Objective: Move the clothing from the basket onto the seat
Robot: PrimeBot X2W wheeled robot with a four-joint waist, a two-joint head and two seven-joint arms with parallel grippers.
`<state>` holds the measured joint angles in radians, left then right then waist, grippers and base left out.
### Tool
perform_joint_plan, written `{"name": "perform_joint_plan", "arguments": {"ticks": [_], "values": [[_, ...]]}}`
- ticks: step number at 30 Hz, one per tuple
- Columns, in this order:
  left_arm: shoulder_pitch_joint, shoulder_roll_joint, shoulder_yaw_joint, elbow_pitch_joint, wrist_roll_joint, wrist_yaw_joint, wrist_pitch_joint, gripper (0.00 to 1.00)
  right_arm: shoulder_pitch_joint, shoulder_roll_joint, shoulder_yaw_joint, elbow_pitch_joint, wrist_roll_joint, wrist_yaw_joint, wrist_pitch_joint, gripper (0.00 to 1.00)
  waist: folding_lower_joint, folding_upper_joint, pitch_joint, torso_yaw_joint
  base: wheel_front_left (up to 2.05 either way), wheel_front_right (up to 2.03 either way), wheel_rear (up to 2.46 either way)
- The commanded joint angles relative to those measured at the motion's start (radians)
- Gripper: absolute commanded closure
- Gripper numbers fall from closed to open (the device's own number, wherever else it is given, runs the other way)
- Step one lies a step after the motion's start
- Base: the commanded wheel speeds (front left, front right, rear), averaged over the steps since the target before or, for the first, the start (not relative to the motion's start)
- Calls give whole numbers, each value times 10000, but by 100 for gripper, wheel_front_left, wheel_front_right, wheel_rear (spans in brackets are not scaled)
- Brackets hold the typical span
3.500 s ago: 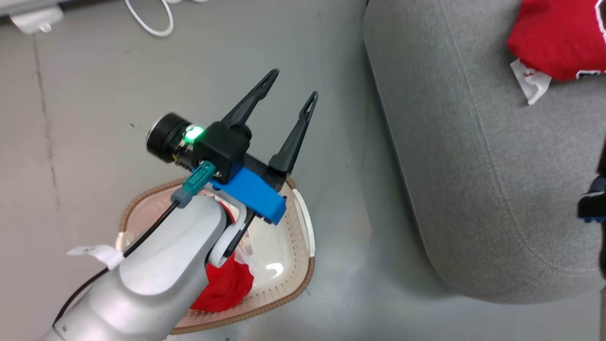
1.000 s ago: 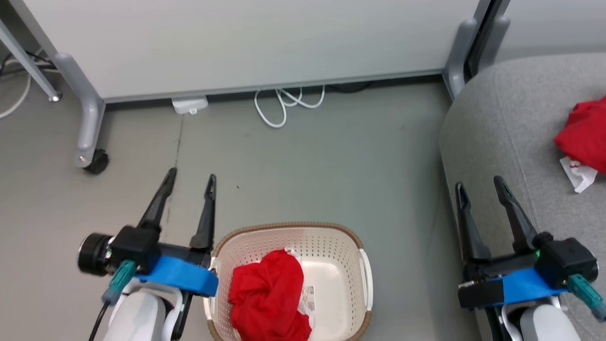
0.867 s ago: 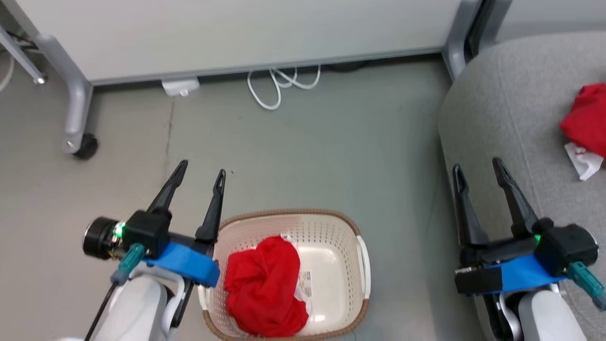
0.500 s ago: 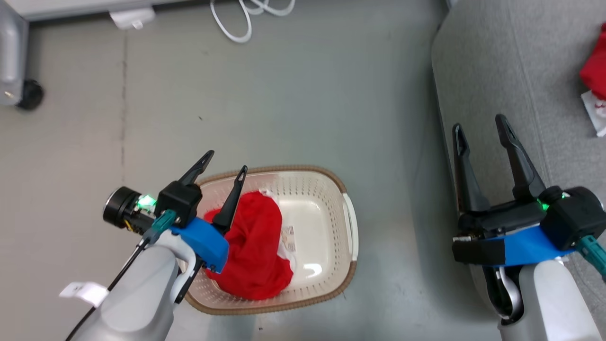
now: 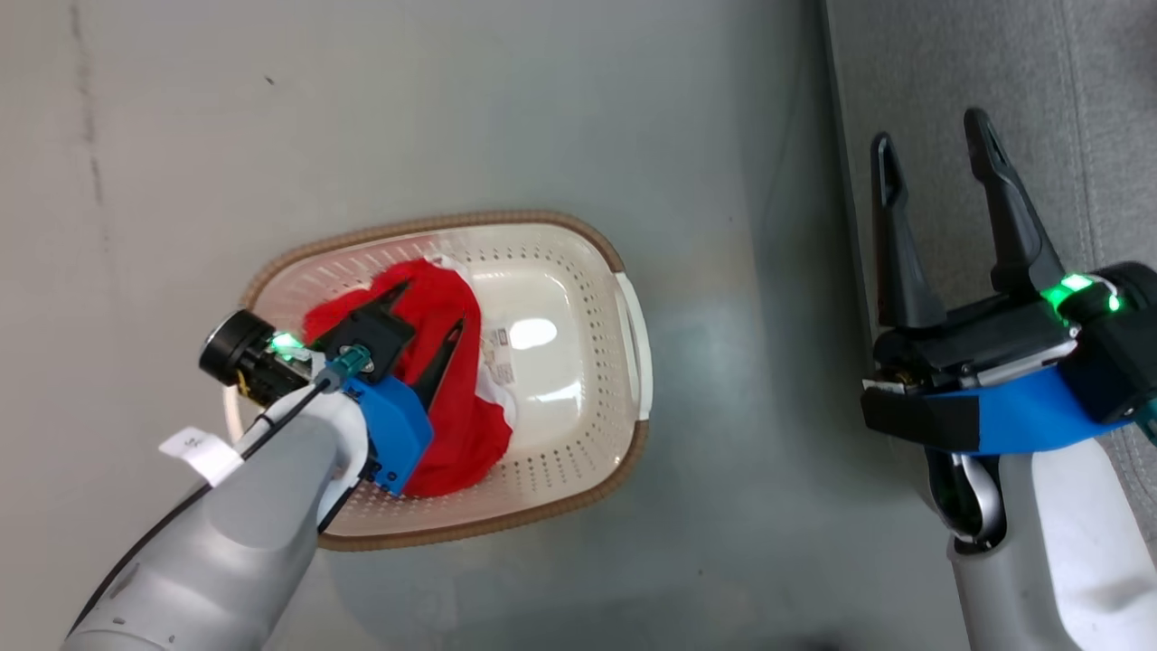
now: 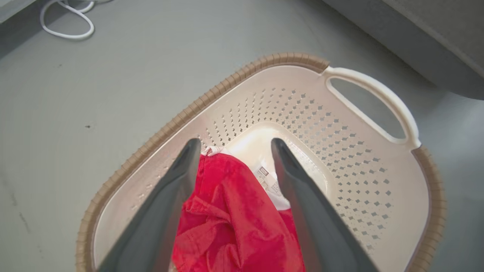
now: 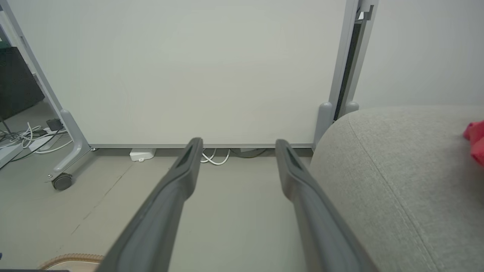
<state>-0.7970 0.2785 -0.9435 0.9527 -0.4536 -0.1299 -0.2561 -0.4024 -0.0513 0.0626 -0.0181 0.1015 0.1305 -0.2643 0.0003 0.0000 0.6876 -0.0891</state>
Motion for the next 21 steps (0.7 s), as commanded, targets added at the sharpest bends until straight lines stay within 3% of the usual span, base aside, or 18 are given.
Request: {"name": "perform_joint_plan", "arguments": {"ticks": [1, 10, 21], "values": [[-110, 68, -43, 114, -85, -4, 65, 0, -170, 14, 34, -58, 44, 5, -2, 0, -3, 0, 407, -255, 0, 0, 0], [-950, 201, -1527, 1443, -734, -4, 922, 0, -719, 16, 305, -473, 177, 5, -1, 0, -3, 0, 1508, -693, 0, 0, 0], [-1817, 133, -2344, 2647, -1175, -4, 2719, 0, -1061, 14, 314, -936, 129, 5, -1, 0, -3, 0, 2656, -855, 0, 0, 0]]}}
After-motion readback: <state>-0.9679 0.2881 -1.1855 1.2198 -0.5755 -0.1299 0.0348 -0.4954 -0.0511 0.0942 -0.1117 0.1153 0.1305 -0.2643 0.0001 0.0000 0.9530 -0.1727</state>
